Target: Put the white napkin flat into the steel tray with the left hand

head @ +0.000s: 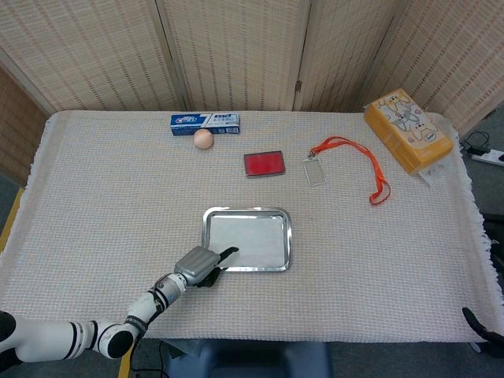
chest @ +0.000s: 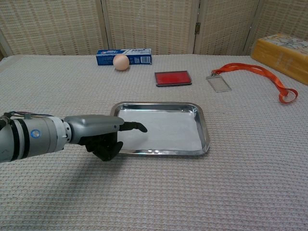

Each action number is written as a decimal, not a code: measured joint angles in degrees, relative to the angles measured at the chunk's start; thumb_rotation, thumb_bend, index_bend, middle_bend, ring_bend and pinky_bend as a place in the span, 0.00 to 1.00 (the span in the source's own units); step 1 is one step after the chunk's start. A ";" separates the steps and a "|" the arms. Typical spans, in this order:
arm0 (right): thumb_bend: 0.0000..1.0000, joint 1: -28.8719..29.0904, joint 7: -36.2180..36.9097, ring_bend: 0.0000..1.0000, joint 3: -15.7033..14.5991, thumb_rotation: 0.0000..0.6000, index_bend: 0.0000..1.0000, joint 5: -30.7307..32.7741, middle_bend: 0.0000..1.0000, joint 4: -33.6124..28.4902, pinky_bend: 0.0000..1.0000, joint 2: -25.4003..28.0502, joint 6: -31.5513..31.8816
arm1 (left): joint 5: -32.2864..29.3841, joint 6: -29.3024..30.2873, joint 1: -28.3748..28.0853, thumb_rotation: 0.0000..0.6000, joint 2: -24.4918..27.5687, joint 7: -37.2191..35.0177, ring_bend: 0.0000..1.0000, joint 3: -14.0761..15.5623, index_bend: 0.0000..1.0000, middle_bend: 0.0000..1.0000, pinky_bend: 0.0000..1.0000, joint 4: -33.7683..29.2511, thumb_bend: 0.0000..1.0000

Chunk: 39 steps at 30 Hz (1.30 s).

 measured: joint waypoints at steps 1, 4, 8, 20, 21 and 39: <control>0.31 0.02 0.03 0.00 -0.02 1.00 0.00 -0.08 0.00 -0.01 0.00 0.02 -0.01 | 0.00 0.29 0.07 1.00 0.21 0.33 1.00 0.06 0.07 1.00 1.00 -0.46 0.84; 0.31 -0.03 0.13 0.00 -0.13 1.00 0.00 -0.45 0.00 -0.01 0.00 0.10 0.25 | 0.07 1.20 0.33 1.00 0.83 1.31 1.00 0.39 0.09 1.00 1.00 -2.02 0.84; 0.31 -0.03 0.09 0.00 -0.31 1.00 0.00 -0.82 0.00 -0.01 0.00 0.11 0.27 | 0.23 2.49 0.73 1.00 1.38 2.86 1.00 1.05 0.12 1.00 1.00 -4.30 0.84; 0.31 -0.08 0.12 0.00 -0.61 1.00 0.00 -1.72 0.00 -0.02 0.00 0.19 0.89 | -0.60 2.79 0.97 1.00 -1.51 5.58 1.00 2.34 0.15 1.00 1.00 -0.61 0.84; 0.31 -0.07 0.14 0.00 -0.58 1.00 0.00 -1.63 0.00 -0.02 0.00 0.20 0.88 | -0.66 2.72 0.94 1.00 -1.73 5.71 1.00 2.36 0.15 1.00 1.00 -0.22 0.84; 0.31 0.12 0.56 0.00 -0.17 1.00 0.00 -0.61 0.00 -0.30 0.00 0.08 0.65 | 4.52 4.31 1.86 1.00 -4.07 2.15 1.00 0.27 0.01 1.00 1.00 1.69 0.81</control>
